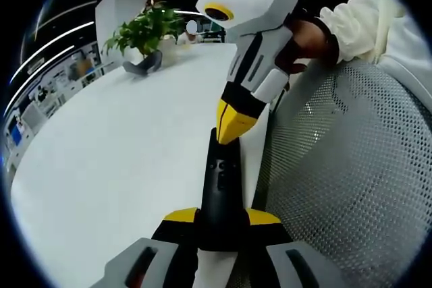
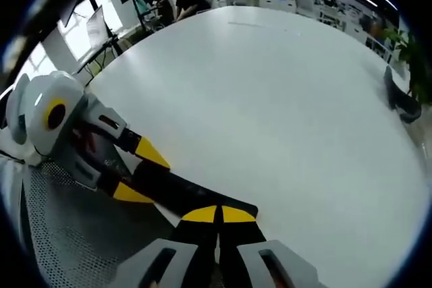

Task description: Press the specified remote control buttons in sequence, fully releasing each button before pressing the next.

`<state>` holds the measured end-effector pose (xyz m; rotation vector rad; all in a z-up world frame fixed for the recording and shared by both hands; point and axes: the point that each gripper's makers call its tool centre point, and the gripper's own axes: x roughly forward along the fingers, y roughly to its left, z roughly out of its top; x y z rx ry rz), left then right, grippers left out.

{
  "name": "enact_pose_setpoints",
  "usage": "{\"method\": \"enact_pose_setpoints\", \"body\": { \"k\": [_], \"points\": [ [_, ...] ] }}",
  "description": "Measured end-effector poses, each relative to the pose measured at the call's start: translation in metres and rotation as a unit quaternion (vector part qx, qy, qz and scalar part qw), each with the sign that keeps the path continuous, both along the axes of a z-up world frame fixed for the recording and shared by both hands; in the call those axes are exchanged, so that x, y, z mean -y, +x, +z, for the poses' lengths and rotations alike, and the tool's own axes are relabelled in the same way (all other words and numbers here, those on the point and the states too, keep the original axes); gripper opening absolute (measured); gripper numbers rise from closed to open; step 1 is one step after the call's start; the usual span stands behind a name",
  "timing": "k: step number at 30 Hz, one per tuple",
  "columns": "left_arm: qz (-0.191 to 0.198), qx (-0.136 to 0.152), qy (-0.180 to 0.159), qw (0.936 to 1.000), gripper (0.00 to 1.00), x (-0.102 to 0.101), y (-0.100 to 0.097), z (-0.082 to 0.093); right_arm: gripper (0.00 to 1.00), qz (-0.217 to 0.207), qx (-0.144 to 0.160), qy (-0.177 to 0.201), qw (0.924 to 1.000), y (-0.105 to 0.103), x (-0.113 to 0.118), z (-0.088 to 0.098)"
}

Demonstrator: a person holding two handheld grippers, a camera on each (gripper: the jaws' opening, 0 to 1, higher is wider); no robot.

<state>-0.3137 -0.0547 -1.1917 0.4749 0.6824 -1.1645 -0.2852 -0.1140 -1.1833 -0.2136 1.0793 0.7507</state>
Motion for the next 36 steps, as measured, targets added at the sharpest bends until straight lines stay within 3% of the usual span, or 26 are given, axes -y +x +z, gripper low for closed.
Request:
{"method": "enact_pose_setpoints", "body": {
  "k": [7,15,25,32,36],
  "points": [
    [0.000,0.001,0.000,1.0000,0.25,0.0001,0.0002,0.0002,0.00,-0.050,-0.043,0.046,0.9967,0.0022,0.0021,0.0007],
    [-0.001,0.001,0.001,1.0000,0.24,0.0002,0.0004,-0.0001,0.00,-0.070,-0.061,0.059,0.9939,0.0022,0.0018,0.0009],
    [-0.002,0.000,0.001,1.0000,0.24,0.0005,-0.0003,0.0002,0.00,-0.080,-0.068,0.060,0.9927,0.0014,0.0017,0.0009],
    [-0.006,0.001,0.001,1.0000,0.24,0.0005,-0.0011,0.0005,0.00,-0.060,-0.054,0.044,0.9958,0.0010,0.0012,0.0007],
    [-0.008,0.001,0.002,1.0000,0.24,0.0010,-0.0015,0.0005,0.00,-0.072,-0.067,0.053,0.9938,0.0014,0.0030,0.0012]
  ]
}}
